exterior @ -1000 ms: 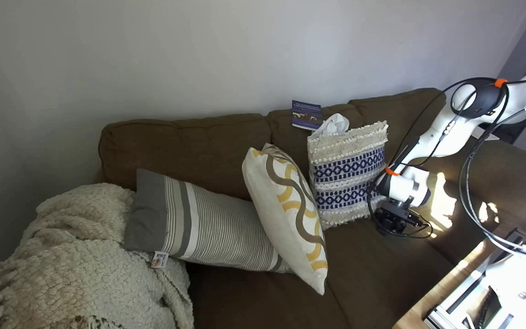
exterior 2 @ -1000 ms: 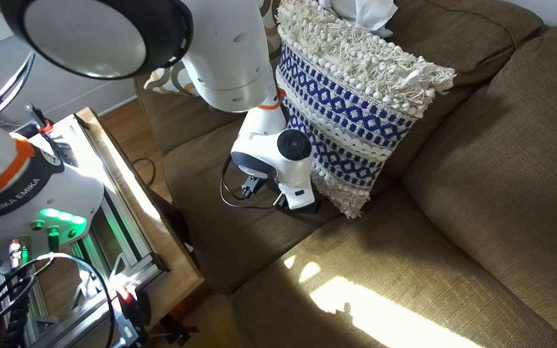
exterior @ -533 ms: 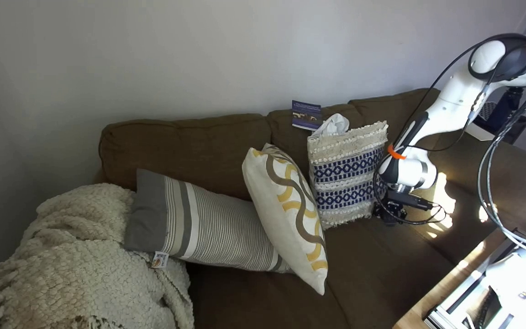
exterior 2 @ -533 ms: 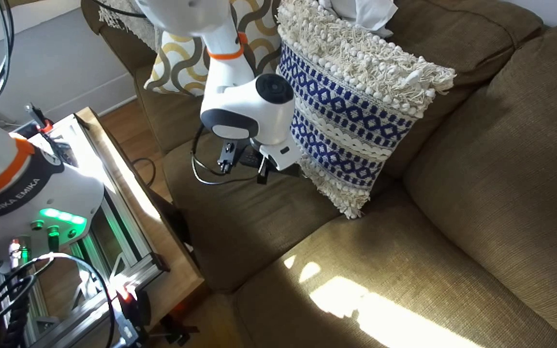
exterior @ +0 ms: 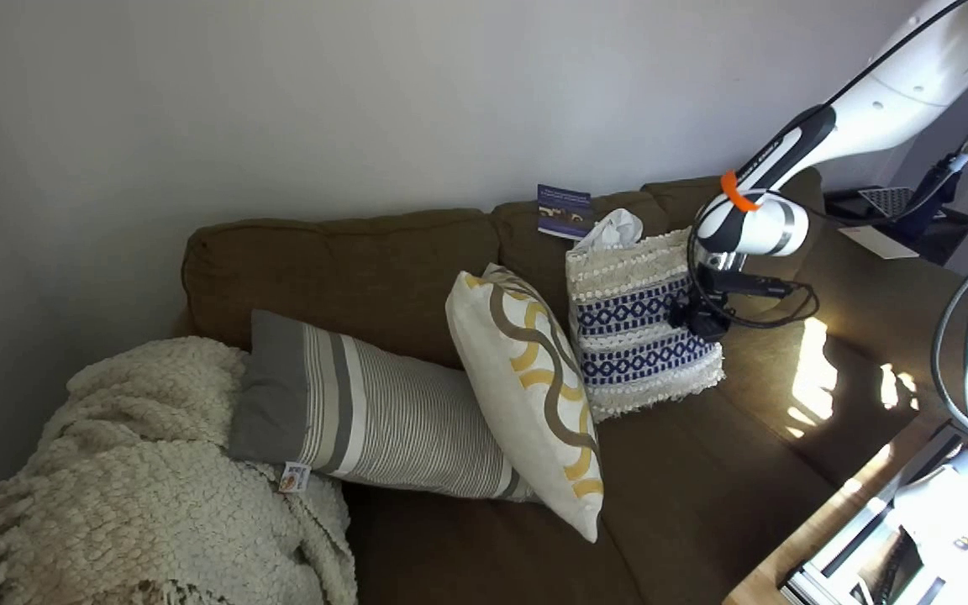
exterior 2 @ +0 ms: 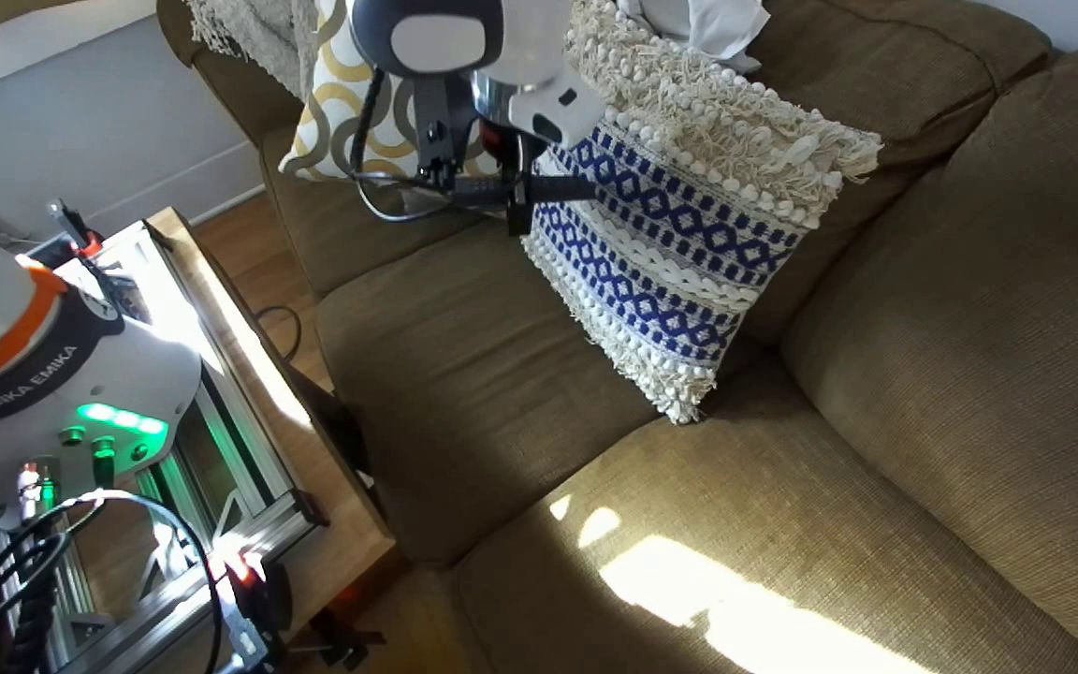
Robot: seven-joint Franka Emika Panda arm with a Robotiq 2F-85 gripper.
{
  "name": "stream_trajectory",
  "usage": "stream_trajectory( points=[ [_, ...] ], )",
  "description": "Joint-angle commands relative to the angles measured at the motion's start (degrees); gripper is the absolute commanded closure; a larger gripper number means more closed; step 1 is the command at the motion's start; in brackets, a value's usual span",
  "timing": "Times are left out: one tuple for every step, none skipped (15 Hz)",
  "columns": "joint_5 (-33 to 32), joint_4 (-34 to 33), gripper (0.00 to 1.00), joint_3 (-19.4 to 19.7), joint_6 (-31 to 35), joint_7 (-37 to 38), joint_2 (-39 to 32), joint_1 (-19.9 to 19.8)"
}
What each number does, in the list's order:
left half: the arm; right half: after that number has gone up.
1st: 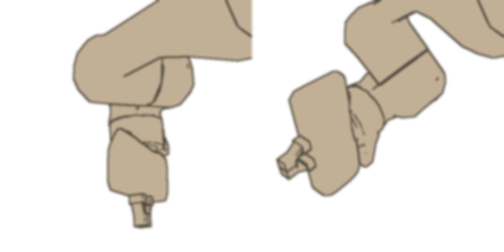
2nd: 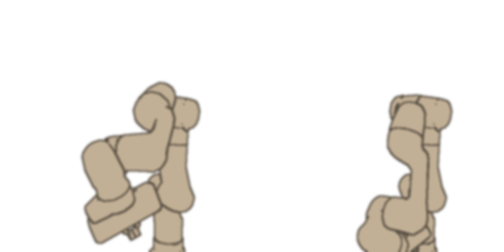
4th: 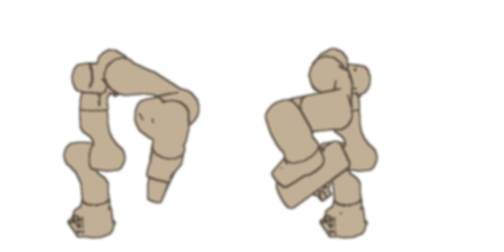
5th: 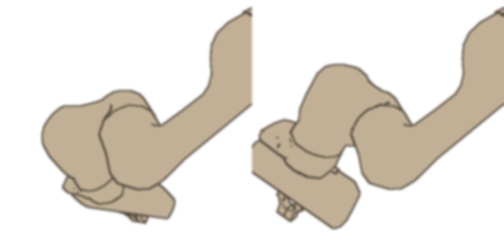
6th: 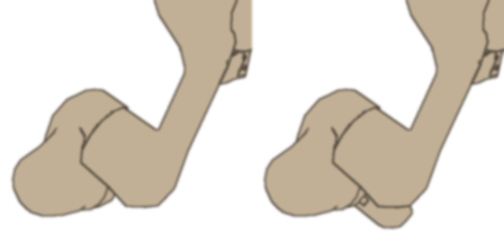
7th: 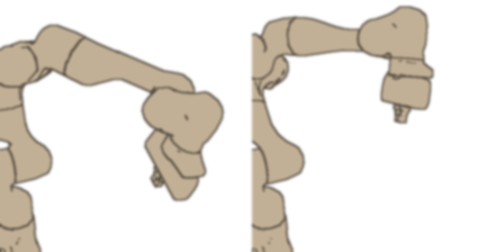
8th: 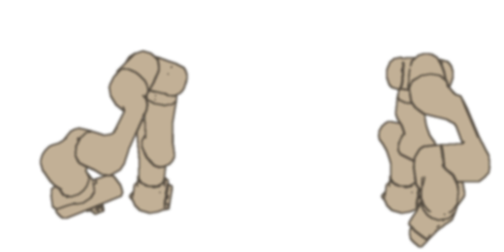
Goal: Put the black remote on the blue and white pillow
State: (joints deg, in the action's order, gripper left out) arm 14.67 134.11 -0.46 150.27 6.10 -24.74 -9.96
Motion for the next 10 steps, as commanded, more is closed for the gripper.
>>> stream_trajectory(
  points=[
    [-1.46,-3.89,1.0,2.55,-12.7,0.67,9.45,0.79],
    [-1.12,-5.73,1.0,3.26,-16.24,1.19,11.49,0.55],
    [-1.23,-7.74,1.0,4.08,-19.85,1.63,13.43,0.44],
    [-1.17,-10.32,1.0,4.92,-23.06,2.03,14.76,0.24],
    [-1.27,-13.23,1.0,5.74,-26.32,2.32,15.81,0.1],
    [-1.43,-17.45,1.0,6.43,-30.03,2.15,15.56,-0.06],
    [-1.87,-23.54,1.0,6.83,-33.69,1.6,13.08,-0.04],
    [-1.45,-27.33,1.0,6.79,-35.69,-0.19,11.14,0.06],
    [-1.07,-31.07,1.0,6.7,-36.94,-1.6,8.46,0.21],
    [-1.18,-34.74,1.0,6.47,-38.45,-1.64,6.03,0.5]
  ],
)
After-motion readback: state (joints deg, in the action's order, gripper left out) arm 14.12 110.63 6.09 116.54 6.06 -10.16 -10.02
